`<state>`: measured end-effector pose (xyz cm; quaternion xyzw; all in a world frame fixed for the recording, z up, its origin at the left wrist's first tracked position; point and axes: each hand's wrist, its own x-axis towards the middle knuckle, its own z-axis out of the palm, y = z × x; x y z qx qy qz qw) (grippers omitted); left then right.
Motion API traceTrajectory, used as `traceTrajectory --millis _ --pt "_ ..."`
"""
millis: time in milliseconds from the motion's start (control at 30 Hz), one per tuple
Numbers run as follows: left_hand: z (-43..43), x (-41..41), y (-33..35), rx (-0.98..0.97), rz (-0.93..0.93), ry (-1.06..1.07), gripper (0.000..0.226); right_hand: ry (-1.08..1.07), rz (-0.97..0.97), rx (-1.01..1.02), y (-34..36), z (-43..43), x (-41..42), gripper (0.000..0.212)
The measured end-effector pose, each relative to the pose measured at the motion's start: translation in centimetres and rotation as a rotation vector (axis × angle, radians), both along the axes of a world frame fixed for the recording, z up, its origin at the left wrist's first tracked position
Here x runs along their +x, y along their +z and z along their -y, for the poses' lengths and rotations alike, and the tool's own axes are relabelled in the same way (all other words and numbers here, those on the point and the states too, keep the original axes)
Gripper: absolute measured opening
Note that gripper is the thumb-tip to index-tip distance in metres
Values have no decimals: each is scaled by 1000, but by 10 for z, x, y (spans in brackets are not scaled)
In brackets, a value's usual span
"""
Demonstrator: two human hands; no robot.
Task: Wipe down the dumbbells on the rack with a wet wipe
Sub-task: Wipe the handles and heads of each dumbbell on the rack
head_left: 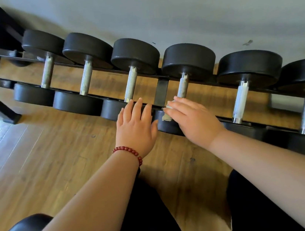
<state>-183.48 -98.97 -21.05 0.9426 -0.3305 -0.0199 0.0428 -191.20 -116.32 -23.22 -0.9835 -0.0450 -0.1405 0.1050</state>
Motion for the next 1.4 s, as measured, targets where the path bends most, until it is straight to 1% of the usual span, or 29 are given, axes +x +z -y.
traceTrajectory --millis 100,267,367,500,667,767,933,1000,1100,1233,1333,1400 --pt "3 6 -8 17 -14 20 56 5 -24 9 -8 -2 11 53" --pt "7 30 -25 -19 -19 61 50 5 -79 0 -15 2 46 58" --pt "10 46 -29 -11 -23 56 48 8 -83 -7 -19 7 63 56" --pt "2 68 -19 80 -93 45 52 11 -144 7 -12 3 79 44" --pt "-21 90 16 131 -127 51 54 27 -150 71 18 -20 99 43" --pt "-33 108 38 165 -148 27 55 3 -166 85 41 -35 115 47" --pt "-50 146 64 215 -221 -35 56 -61 -261 117 63 -56 144 49" --pt "-57 160 69 217 -229 -61 56 -91 -308 108 68 -63 154 52" --pt "-70 180 77 203 -219 -92 55 -144 -321 107 74 -74 165 55" --pt "-80 201 78 235 -226 -154 54 -213 -330 107 73 -84 172 57" --pt "-80 212 68 242 -229 -172 53 -243 -345 118 65 -86 176 58" --pt "-78 219 57 251 -220 -169 54 -262 -323 129 57 -85 180 58"
